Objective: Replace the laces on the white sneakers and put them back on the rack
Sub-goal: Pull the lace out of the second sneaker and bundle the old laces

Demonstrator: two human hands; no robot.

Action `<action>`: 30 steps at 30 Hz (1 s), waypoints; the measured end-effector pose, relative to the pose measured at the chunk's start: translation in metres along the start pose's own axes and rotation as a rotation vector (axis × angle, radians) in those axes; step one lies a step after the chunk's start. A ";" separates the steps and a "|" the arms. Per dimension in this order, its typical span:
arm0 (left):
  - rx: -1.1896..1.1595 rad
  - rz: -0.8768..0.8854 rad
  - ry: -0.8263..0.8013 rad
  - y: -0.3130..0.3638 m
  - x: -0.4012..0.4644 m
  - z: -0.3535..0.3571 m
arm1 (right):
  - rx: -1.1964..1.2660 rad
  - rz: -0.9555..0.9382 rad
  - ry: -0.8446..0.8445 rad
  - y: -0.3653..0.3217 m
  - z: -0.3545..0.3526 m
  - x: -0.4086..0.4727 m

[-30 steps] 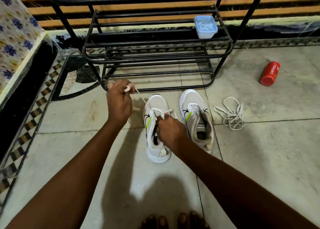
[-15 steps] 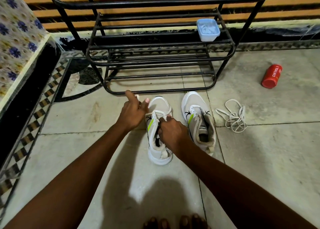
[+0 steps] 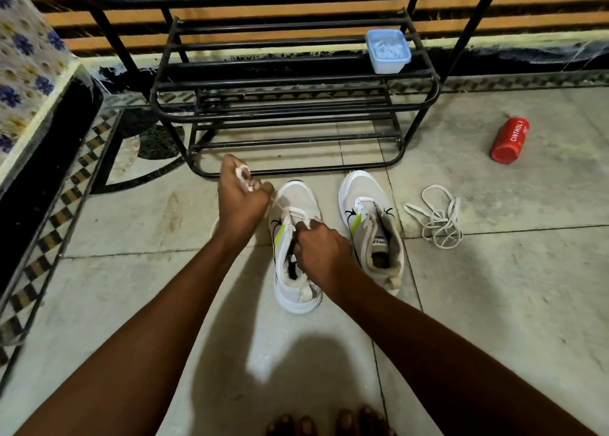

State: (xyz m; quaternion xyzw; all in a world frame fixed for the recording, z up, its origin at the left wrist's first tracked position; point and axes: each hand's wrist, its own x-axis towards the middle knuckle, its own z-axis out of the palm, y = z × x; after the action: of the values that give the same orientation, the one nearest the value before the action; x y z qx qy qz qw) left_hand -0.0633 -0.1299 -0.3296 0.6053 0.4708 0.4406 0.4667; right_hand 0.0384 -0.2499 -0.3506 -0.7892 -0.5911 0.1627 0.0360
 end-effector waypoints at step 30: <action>-0.291 -0.564 0.076 -0.025 -0.016 0.016 | 0.015 0.015 -0.007 -0.003 -0.003 -0.001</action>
State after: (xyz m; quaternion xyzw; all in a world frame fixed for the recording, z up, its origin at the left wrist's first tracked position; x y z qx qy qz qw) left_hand -0.0543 -0.1452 -0.3589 0.3611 0.5691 0.3789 0.6342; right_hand 0.0364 -0.2495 -0.3473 -0.7928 -0.5840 0.1700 0.0386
